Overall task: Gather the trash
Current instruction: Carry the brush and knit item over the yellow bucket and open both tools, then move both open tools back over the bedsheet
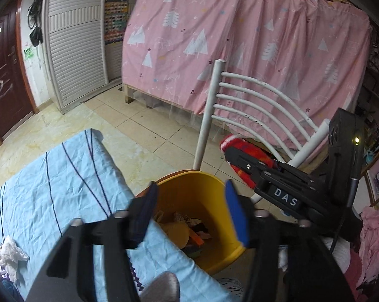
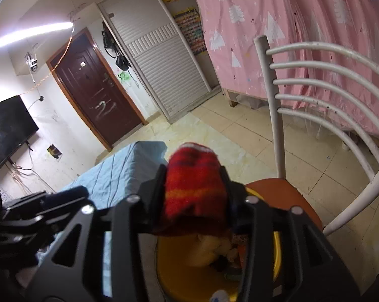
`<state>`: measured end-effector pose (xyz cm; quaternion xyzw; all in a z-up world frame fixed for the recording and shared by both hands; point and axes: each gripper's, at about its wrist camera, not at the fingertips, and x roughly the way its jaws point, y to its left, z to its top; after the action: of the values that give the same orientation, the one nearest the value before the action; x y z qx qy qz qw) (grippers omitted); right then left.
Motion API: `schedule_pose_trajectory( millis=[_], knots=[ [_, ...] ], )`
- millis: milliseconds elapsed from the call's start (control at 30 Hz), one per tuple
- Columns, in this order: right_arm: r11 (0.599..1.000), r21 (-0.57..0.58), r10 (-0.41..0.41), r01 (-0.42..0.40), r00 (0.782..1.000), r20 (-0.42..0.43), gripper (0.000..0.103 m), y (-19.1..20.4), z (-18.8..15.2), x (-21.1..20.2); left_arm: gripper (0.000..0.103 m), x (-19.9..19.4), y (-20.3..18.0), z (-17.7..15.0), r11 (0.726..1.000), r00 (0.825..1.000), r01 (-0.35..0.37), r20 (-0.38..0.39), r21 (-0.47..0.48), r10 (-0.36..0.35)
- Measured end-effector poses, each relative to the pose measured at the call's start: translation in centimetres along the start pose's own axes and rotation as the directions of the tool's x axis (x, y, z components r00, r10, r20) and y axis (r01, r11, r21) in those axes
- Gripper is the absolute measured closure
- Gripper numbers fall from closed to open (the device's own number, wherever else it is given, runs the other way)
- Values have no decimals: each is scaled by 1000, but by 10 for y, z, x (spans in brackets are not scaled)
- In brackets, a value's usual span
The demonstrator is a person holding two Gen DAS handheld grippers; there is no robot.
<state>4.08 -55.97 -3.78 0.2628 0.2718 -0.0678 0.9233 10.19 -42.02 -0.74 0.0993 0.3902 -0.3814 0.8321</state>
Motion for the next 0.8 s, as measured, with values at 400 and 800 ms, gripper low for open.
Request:
schedule_pose_trajectory(
  millis=[400, 800],
  knots=[
    [999, -25, 22, -22, 1000, -4, 33, 20, -2, -1, 43, -33, 32, -16, 995, 998, -8, 54, -95, 13],
    [987, -130, 86, -93, 995, -52, 26, 87, -11, 11, 38, -90, 81, -37, 980, 987, -64, 132, -190, 91]
  ],
)
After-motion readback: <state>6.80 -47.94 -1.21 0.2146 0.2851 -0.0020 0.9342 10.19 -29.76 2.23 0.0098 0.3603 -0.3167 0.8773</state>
